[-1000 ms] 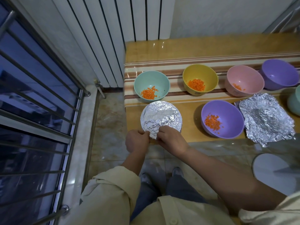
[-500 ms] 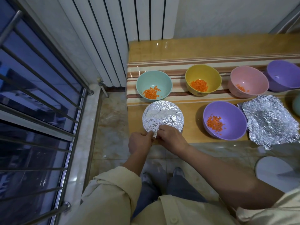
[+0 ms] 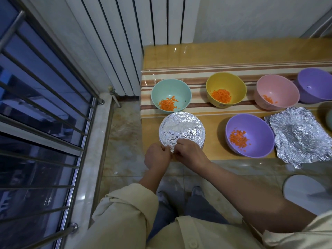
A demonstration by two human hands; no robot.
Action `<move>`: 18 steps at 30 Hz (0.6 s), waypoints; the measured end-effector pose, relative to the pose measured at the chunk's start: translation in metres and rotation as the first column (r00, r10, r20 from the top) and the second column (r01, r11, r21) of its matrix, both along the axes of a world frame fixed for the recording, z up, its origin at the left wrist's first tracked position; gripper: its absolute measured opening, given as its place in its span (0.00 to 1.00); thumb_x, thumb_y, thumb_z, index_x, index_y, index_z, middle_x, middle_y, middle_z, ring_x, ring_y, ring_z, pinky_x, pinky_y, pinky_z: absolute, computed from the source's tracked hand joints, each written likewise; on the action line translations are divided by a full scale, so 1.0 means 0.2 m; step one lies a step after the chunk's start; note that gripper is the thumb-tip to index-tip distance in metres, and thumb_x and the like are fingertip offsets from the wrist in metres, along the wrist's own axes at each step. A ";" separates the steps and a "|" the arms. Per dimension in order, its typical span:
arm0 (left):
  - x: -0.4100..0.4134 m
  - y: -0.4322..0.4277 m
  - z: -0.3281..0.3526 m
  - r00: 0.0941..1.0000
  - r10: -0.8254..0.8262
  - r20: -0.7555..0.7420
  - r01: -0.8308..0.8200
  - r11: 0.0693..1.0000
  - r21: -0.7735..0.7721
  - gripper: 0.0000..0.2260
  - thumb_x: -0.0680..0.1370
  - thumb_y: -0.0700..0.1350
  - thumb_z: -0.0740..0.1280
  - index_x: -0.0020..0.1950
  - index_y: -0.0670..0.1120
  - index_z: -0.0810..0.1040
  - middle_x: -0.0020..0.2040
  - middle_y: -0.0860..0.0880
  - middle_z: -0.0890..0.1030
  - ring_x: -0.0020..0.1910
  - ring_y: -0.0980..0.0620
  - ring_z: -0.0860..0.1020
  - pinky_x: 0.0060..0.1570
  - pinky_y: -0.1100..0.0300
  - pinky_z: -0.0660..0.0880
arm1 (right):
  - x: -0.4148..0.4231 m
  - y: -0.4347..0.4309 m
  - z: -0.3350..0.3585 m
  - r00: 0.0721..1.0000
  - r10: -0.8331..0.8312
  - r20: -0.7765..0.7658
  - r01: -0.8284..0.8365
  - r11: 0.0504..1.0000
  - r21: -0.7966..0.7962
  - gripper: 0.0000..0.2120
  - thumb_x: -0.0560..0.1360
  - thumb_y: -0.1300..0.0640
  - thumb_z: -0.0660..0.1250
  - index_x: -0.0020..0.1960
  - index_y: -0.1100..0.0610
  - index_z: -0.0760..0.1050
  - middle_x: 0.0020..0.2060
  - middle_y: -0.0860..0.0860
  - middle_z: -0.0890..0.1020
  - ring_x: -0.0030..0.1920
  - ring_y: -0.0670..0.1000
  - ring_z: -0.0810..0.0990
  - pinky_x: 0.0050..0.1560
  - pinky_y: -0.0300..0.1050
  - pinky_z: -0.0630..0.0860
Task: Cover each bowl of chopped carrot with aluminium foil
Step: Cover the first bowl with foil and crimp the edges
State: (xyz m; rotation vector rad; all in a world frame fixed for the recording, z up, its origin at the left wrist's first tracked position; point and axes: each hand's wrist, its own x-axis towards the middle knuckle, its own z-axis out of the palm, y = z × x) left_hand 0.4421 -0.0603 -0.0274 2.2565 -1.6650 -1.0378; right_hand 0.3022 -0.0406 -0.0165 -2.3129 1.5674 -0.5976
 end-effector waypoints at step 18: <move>0.03 -0.04 0.01 0.999 -0.044 -0.007 0.045 0.998 0.048 0.19 0.70 0.58 0.59 0.40 0.45 0.82 0.41 0.47 0.85 0.43 0.44 0.82 0.42 0.56 0.77 | -0.11 0.02 0.02 0.990 0.133 -0.049 -0.133 0.991 0.010 0.12 0.61 0.61 0.80 0.37 0.59 0.76 0.35 0.53 0.77 0.36 0.55 0.77 0.32 0.42 0.68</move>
